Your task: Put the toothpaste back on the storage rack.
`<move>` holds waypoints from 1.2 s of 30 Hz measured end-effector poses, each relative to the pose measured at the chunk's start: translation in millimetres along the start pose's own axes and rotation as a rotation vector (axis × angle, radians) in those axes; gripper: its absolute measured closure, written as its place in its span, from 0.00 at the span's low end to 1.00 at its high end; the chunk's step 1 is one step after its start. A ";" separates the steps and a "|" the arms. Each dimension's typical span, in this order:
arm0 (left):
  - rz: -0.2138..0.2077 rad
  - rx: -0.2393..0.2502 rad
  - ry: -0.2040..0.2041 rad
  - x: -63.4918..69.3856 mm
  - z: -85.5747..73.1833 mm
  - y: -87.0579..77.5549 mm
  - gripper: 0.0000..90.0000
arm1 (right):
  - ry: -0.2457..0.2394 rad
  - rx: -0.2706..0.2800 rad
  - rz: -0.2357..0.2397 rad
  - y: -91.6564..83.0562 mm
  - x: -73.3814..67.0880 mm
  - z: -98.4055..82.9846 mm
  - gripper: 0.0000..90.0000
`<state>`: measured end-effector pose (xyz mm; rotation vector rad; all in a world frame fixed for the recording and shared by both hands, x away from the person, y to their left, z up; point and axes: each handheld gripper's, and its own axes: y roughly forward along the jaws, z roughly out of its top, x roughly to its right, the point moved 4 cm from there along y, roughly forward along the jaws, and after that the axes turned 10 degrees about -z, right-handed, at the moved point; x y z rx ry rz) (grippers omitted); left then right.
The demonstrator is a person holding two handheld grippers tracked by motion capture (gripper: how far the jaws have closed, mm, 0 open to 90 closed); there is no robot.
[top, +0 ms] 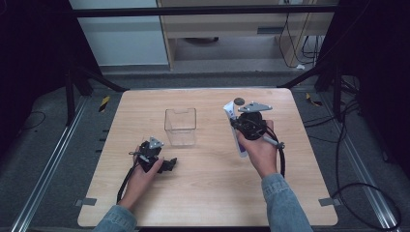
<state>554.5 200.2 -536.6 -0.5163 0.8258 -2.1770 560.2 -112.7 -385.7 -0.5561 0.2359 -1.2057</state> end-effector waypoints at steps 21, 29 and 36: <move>0.000 0.000 -0.001 0.0 0.0 0.0 0.00 | 0.065 0.149 -0.005 25.1 -46.2 31.0 0.89; 0.001 0.003 -0.002 0.1 0.2 0.3 0.00 | 0.064 0.195 0.018 26.3 -56.0 55.4 0.89; 0.001 0.003 -0.001 0.0 0.3 0.3 0.00 | 0.066 0.204 0.009 30.3 -60.1 63.3 0.89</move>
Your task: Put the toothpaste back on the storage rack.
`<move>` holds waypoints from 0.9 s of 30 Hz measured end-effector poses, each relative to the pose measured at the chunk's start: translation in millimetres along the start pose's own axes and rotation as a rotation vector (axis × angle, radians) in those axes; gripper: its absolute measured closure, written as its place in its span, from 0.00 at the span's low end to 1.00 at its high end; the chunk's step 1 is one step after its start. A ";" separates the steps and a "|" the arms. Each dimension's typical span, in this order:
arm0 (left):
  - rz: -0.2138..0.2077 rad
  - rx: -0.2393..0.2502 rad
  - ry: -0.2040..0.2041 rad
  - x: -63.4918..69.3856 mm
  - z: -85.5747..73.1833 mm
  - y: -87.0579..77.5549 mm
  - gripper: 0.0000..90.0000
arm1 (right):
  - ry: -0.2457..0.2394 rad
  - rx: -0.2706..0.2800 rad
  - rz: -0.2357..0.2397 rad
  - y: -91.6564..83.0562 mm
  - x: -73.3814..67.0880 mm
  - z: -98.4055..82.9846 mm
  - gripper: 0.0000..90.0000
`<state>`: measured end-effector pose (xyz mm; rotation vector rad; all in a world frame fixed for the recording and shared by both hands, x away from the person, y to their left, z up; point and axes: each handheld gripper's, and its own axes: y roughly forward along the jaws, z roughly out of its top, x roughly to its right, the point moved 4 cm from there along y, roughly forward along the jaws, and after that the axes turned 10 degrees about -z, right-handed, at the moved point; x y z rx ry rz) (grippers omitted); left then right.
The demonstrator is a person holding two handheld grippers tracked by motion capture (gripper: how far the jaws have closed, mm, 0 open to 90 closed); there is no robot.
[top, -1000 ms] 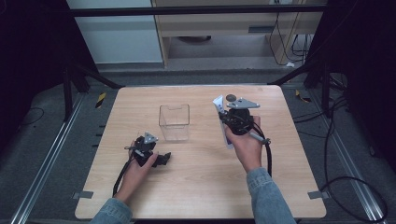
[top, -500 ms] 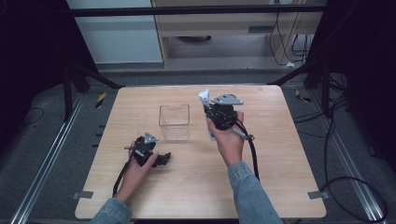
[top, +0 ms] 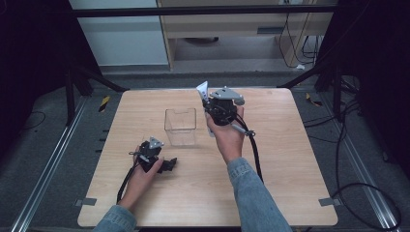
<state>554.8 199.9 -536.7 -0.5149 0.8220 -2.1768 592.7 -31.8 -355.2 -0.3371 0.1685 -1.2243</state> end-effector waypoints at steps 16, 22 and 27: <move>0.000 0.000 0.000 0.0 0.1 0.1 0.00 | 0.008 0.045 -0.001 3.4 -2.8 28.0 0.89; 0.001 0.003 -0.001 0.0 0.2 0.2 0.00 | 0.022 0.076 -0.010 3.4 -3.4 41.2 0.89; 0.000 0.000 -0.001 0.0 0.1 0.0 0.00 | 0.031 0.085 -0.013 5.6 -3.7 43.2 0.89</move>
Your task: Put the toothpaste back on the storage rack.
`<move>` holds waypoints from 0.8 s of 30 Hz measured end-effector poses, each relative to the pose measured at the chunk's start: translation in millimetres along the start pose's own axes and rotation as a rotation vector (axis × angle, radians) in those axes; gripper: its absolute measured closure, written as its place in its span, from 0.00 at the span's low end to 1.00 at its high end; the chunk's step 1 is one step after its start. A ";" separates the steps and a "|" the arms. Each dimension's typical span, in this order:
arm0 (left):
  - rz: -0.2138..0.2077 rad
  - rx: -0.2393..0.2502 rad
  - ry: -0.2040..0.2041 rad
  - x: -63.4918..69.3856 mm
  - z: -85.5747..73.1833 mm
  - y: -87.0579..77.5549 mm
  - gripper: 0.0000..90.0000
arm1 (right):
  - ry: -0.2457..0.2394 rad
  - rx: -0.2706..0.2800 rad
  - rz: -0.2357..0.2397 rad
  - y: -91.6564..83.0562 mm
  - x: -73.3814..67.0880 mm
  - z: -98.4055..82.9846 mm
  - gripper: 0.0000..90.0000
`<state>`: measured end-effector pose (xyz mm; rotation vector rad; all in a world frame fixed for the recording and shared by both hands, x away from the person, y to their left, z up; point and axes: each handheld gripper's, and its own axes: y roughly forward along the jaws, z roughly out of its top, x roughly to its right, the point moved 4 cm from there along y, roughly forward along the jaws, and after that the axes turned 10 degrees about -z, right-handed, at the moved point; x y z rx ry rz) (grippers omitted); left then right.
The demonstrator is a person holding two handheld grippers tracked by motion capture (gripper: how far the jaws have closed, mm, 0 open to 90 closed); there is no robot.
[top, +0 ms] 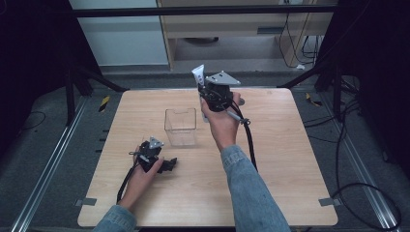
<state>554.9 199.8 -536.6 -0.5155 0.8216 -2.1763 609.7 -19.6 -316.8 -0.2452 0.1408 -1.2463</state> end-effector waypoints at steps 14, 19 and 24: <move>0.001 -0.001 0.002 -0.2 0.0 -0.1 0.00 | -0.055 -0.011 0.009 13.9 -12.5 9.8 0.89; 0.001 0.000 0.000 -0.1 0.1 0.0 0.00 | -0.053 -0.004 0.029 17.4 -22.7 11.9 0.89; 0.000 -0.001 0.000 -0.1 0.1 -0.1 0.00 | -0.044 -0.006 0.048 20.9 -30.3 10.0 0.89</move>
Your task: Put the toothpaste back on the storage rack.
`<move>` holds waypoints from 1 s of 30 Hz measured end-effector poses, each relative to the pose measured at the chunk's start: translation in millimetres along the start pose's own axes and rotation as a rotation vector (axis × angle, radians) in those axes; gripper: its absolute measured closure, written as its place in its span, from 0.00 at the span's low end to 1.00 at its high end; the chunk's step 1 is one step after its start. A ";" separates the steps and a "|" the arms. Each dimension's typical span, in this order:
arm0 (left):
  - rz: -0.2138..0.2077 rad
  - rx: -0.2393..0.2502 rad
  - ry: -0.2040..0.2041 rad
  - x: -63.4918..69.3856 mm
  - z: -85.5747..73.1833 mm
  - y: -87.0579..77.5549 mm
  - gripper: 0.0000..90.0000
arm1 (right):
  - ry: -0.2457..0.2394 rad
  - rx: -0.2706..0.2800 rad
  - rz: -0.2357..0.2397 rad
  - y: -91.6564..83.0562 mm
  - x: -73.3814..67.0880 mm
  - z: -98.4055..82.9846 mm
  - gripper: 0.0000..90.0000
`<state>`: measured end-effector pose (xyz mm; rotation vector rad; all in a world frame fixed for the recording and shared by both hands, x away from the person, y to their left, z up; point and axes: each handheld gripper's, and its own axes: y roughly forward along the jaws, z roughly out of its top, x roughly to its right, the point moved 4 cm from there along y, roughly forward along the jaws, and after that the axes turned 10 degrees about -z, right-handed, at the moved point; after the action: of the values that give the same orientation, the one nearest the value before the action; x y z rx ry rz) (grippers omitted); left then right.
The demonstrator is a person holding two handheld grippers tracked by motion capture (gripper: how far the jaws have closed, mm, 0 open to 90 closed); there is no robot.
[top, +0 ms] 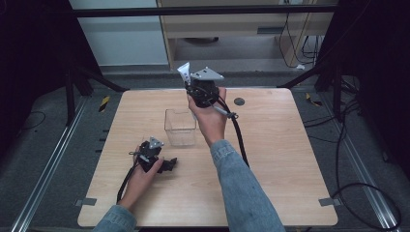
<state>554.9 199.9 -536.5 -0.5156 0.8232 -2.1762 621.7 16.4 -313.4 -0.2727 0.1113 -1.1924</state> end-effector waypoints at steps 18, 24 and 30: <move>0.001 0.001 0.001 -0.1 0.0 0.1 0.00 | 0.016 -0.012 0.048 19.3 -24.4 -12.9 0.88; 0.001 0.002 0.001 -0.1 0.0 0.2 0.00 | 0.014 -0.026 0.062 25.5 -31.8 -19.3 0.89; 0.001 0.002 0.000 0.0 0.0 0.2 0.00 | 0.006 -0.042 0.072 32.8 -38.9 -28.7 0.88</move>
<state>555.0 199.9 -536.6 -0.5137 0.8213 -2.1762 630.4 59.4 -352.0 -0.2993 0.1507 -1.1203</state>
